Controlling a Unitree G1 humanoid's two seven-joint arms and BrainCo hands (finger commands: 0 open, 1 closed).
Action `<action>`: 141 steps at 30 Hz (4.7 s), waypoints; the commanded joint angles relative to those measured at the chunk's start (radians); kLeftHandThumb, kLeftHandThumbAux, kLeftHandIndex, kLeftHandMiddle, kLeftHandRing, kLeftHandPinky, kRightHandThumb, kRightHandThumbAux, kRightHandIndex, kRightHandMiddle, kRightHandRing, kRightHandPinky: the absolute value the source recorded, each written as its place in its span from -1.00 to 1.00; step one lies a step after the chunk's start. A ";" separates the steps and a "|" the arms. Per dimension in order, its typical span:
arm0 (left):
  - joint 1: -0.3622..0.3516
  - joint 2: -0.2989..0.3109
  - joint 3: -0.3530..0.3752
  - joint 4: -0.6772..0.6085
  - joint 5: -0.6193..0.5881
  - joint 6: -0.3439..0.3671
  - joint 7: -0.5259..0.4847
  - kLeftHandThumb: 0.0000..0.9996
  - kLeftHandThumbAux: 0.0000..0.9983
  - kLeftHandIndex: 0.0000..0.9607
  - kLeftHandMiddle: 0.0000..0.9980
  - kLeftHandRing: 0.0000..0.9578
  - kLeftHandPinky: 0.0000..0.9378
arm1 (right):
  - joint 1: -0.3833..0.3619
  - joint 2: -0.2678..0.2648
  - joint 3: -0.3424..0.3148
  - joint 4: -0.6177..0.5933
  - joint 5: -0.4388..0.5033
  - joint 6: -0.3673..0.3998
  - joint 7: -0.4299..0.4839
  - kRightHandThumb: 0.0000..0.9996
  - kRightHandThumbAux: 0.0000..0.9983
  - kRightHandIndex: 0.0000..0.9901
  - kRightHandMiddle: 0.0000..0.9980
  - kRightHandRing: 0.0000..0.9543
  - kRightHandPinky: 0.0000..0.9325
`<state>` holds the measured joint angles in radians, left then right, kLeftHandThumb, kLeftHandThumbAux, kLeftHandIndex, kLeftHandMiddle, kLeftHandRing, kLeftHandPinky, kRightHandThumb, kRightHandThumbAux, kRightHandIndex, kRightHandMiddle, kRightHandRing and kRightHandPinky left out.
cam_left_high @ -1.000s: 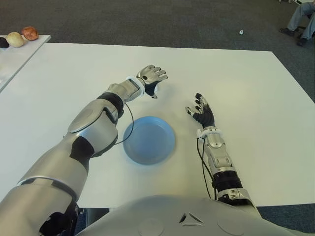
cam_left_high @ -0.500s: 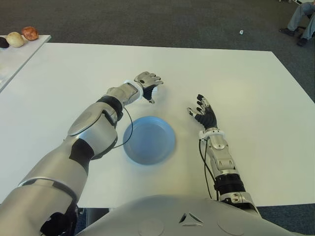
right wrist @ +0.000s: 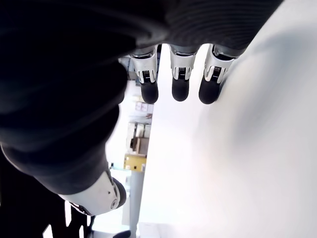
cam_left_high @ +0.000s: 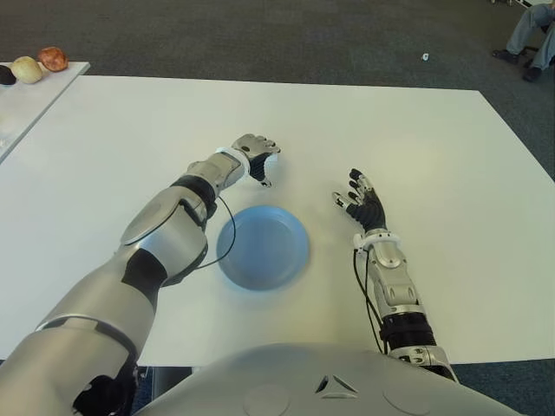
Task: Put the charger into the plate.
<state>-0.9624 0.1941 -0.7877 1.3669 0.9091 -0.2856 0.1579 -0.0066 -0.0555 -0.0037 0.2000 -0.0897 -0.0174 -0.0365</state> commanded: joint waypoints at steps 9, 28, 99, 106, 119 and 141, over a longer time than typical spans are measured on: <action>0.054 -0.026 0.102 0.005 -0.105 0.053 -0.058 -1.00 -0.03 -1.00 -1.00 -1.00 -1.00 | 0.040 -0.006 -0.010 -0.021 0.013 0.040 0.018 -1.00 0.70 -0.99 -0.99 -0.98 -0.88; 0.072 -0.026 0.156 0.004 -0.150 0.087 -0.106 -1.00 -0.06 -1.00 -1.00 -1.00 -1.00 | 0.047 0.005 -0.008 -0.039 0.010 0.051 0.017 -1.00 0.68 -0.99 -0.99 -0.98 -0.88; 0.203 0.644 0.283 -0.331 -0.291 -0.612 -0.495 -1.00 0.18 -1.00 -1.00 -0.90 -0.45 | 0.011 0.041 0.003 -0.102 0.008 0.135 -0.009 -1.00 0.68 -1.00 -0.96 -0.97 -0.88; 0.246 0.658 0.325 -0.378 -0.348 -0.630 -0.548 -1.00 0.21 -1.00 -1.00 -0.95 -0.72 | 0.003 0.041 0.001 -0.094 0.010 0.135 -0.009 -1.00 0.68 -1.00 -0.97 -0.97 -0.87; 0.305 0.675 0.393 -0.477 -0.408 -0.666 -0.573 -1.00 0.21 -1.00 -1.00 -1.00 -0.91 | -0.016 0.035 -0.005 -0.057 0.011 0.120 -0.005 -1.00 0.69 -1.00 -0.97 -0.98 -0.89; 0.012 0.357 0.192 -0.159 -0.036 -0.415 -0.027 -0.73 -0.07 -1.00 -1.00 -1.00 -0.93 | -0.036 0.040 -0.013 -0.012 0.012 0.100 -0.006 -1.00 0.70 -1.00 -0.97 -0.98 -0.87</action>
<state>-0.9518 0.5759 -0.5746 1.1545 0.8501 -0.7393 0.1041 -0.0421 -0.0192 -0.0188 0.1690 -0.0875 0.0794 -0.0417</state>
